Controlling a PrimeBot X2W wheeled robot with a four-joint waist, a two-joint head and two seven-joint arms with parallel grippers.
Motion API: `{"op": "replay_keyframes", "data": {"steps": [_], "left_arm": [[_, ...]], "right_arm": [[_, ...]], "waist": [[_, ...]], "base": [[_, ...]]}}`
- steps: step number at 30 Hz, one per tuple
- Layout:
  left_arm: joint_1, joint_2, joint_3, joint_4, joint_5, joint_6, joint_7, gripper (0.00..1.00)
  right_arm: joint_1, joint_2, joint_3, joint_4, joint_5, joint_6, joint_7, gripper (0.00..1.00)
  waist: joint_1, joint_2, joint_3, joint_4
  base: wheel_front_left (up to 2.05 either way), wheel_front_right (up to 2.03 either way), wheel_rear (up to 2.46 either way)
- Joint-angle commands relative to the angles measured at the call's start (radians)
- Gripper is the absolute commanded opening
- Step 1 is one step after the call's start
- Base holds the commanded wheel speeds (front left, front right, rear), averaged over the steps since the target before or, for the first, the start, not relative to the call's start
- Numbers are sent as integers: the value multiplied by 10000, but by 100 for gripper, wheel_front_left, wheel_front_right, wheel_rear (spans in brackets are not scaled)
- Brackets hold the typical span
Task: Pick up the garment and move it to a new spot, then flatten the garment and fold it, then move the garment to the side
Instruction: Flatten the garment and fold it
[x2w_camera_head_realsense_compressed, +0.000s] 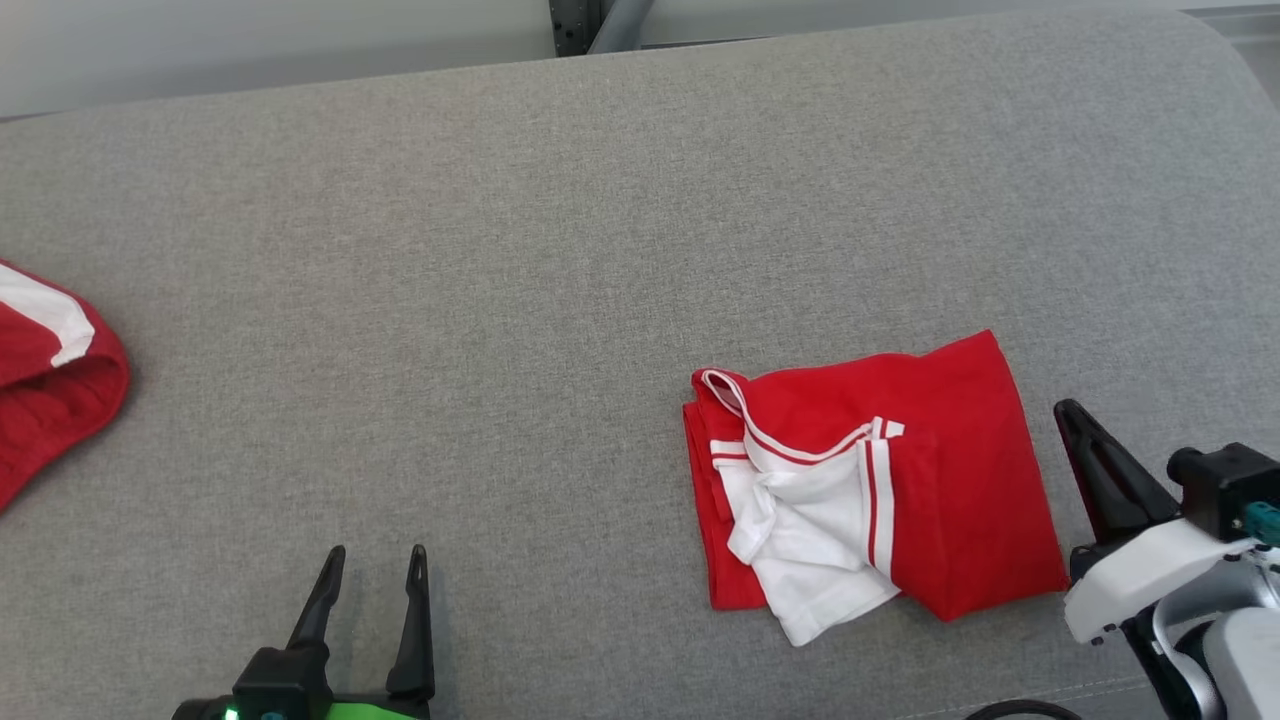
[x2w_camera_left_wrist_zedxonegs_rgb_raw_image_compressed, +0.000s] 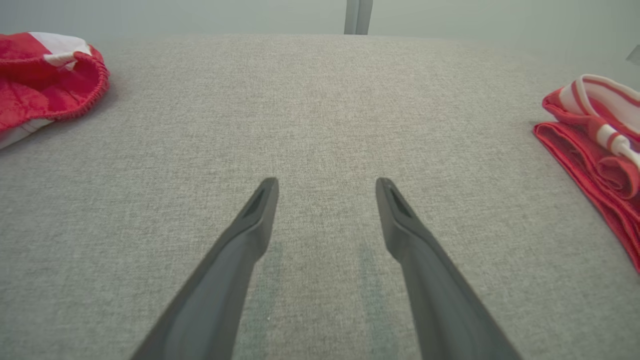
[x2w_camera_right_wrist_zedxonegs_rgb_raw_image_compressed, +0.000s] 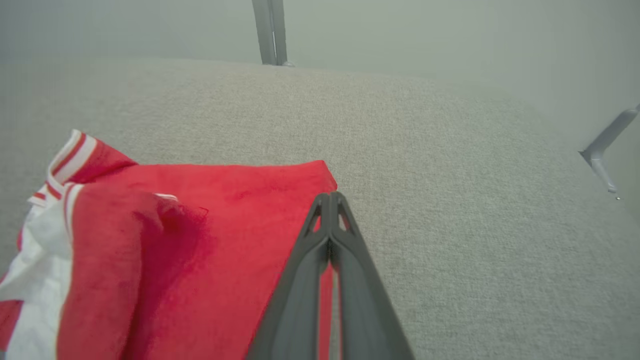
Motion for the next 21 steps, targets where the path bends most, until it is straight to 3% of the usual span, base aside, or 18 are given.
{"op": "replay_keyframes", "data": {"steps": [1,10,21], "left_arm": [[-186,18,17,46,60,-50,1,100],[-193,18,-28,160,-134,59,1,100],[-178,18,-315,333,-446,241,1,100]], "right_arm": [[-454,90,298,761,-267,0,-608,0],[-1718,241,2253,3670,-519,-5,-1849,0],[-2175,739,4049,3868,-582,-5,-2086,0]], "waist": [[0,0,19,-5],[0,0,-12,486],[0,0,-175,964]], "base": [[0,0,0],[0,0,0],[0,0,0]]}}
